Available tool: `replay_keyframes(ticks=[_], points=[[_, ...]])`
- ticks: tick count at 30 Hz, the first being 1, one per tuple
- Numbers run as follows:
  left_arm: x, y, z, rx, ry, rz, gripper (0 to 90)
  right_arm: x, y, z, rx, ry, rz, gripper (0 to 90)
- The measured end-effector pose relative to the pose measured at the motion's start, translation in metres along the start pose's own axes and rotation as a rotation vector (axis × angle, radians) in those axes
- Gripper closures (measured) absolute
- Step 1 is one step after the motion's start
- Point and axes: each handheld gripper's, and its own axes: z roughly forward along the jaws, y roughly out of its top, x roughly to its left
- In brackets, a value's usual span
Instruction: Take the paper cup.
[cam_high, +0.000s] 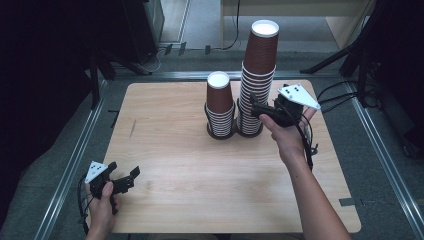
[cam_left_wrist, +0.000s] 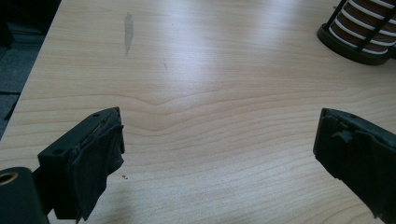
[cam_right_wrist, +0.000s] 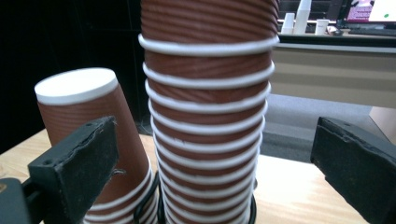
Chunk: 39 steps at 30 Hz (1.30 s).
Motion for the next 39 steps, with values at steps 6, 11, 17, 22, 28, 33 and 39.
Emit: replay_keyframes(ticks=[6,11,17,22,28,33,39], points=[[0.0,0.0,0.0,0.003,-0.002,0.002,1.9,0.001,0.015,0.009,-0.019,-0.019,0.006,0.2],[0.0,0.0,0.001,0.005,-0.006,0.005,1.8,0.003,0.028,0.017,-0.032,-0.028,0.008,0.2],[-0.001,0.0,0.001,0.006,-0.01,0.005,1.9,0.006,0.044,0.029,-0.032,-0.037,0.002,0.2],[0.0,0.0,0.001,0.006,-0.013,0.005,1.9,0.007,0.052,0.038,-0.043,-0.023,0.026,0.0],[0.0,0.0,0.001,0.007,-0.017,0.006,1.9,0.008,0.058,0.049,-0.038,-0.041,0.037,0.0],[0.0,0.0,0.001,0.007,-0.021,0.006,1.9,0.011,0.06,0.059,-0.018,-0.066,0.022,0.1],[0.0,0.0,0.001,0.009,-0.025,0.006,1.9,0.012,0.062,0.063,-0.034,-0.085,0.043,8.5]])
